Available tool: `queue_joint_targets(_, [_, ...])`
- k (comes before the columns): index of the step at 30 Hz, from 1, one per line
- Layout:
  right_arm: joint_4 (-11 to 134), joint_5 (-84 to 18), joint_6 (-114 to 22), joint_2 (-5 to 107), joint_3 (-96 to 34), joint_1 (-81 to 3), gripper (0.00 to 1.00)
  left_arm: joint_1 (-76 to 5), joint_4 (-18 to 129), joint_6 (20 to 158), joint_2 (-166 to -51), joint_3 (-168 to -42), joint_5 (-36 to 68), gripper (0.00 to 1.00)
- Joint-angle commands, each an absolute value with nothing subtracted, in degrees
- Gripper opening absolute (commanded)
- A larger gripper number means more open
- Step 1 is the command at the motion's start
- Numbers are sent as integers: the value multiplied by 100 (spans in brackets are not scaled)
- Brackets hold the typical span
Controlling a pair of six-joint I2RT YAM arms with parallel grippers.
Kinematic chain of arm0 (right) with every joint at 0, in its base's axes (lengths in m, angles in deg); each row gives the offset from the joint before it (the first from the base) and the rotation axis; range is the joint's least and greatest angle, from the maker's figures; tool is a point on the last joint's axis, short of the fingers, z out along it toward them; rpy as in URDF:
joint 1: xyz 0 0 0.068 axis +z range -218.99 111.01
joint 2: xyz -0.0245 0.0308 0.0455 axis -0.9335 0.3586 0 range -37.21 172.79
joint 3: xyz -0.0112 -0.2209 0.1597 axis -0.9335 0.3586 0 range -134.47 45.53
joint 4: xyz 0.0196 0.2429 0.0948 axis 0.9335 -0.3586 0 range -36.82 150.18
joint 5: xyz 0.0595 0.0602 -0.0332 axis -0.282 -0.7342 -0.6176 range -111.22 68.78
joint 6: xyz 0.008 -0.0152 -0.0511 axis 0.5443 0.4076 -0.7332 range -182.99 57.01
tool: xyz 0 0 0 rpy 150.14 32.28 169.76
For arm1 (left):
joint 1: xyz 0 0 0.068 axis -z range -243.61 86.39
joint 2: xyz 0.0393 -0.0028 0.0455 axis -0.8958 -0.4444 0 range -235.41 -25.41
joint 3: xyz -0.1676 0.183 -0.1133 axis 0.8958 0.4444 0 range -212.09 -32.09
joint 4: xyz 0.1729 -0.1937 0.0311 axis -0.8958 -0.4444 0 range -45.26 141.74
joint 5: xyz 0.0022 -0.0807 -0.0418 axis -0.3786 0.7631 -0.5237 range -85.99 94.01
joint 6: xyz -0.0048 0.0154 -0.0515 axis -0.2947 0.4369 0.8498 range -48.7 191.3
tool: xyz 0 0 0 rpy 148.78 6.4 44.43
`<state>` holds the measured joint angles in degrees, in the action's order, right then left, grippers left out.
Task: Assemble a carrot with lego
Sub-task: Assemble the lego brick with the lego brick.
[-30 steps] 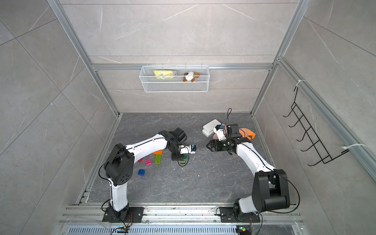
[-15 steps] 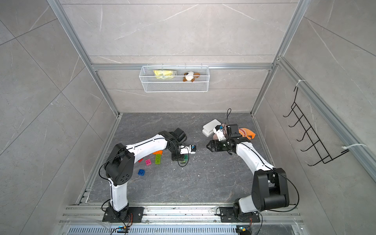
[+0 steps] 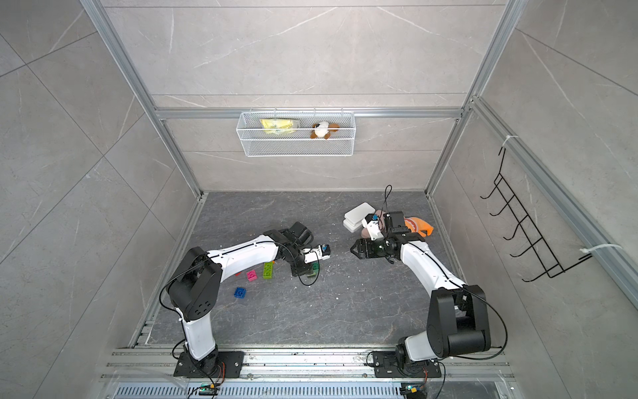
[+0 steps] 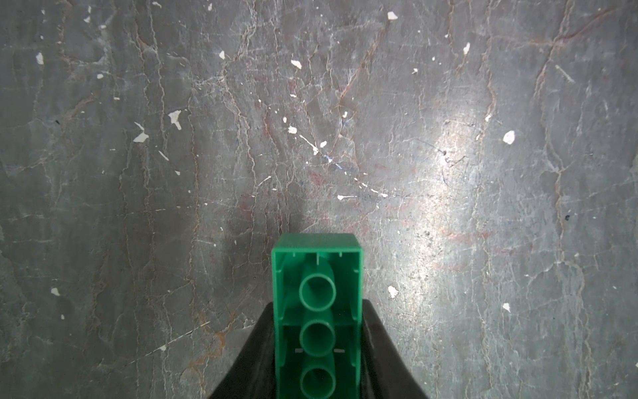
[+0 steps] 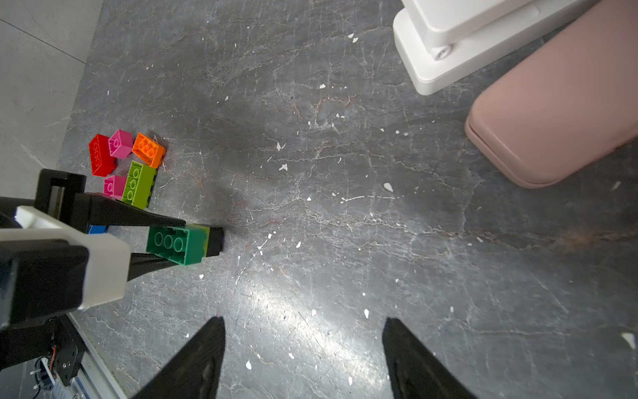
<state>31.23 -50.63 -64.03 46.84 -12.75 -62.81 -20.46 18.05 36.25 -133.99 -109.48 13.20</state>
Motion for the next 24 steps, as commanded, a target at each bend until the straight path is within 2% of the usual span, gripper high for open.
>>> queue_joint_targets(1, [2944,-5070,-6378,4714,-1397,-6295,75,-2067,887,3649,-13777,-10725,693,15])
queue_joint_targets(7, [2888,-5031,-6385,4644,-1403,-6304,75,-2240,648,3496,-13509,-10922,658,17])
queue_joint_targets(11, [2884,-5031,-6380,4688,-1408,-6302,75,-2242,747,3629,-13567,-11013,727,24])
queue_joint_targets(19, [2860,-5044,-6385,4734,-1454,-6303,75,-2343,1366,4032,-13008,-11013,1181,54])
queue_joint_targets(23, [2862,-5075,-6383,4721,-1459,-6304,75,-2498,1550,4281,-12530,-10904,1690,76])
queue_joint_targets(24, [2855,-5075,-6391,4704,-1451,-6300,75,-2582,1574,4351,-12372,-10830,1829,78])
